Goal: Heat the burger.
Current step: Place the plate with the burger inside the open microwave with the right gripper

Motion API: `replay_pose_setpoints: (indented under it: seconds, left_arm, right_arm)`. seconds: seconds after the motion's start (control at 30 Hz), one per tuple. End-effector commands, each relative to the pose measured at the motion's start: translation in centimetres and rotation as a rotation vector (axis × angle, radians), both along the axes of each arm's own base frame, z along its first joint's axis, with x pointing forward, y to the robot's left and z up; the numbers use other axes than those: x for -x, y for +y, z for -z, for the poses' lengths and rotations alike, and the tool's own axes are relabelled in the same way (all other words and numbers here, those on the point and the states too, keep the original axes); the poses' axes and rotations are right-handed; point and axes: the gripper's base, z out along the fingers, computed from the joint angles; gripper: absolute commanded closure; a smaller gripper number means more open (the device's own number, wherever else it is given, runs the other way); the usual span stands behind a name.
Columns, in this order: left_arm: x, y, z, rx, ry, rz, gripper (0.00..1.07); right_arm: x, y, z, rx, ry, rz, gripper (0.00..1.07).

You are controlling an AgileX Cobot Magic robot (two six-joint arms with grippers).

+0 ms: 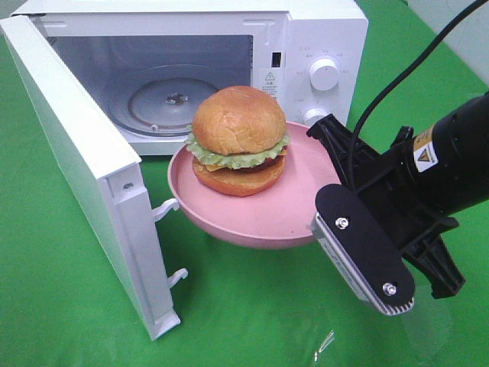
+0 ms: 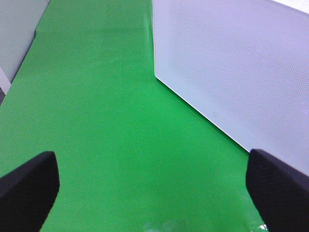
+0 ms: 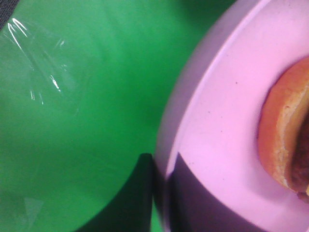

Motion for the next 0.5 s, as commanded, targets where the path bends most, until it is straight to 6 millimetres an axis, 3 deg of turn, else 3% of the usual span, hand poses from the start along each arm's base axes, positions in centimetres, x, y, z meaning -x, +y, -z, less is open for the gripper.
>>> replay_pose_setpoints:
  seconds: [0.03,0.5]
  left_arm:
    - [0.0,0.0,0.1,0.004,0.001,0.001,0.09]
    - [0.0,0.0,0.1,0.004,0.001,0.001,0.09]
  right_arm:
    - [-0.8,0.5,-0.6,-0.057,-0.071,0.004,1.07]
    - [-2.2,1.3,0.1,-0.054,-0.12,0.005,1.07]
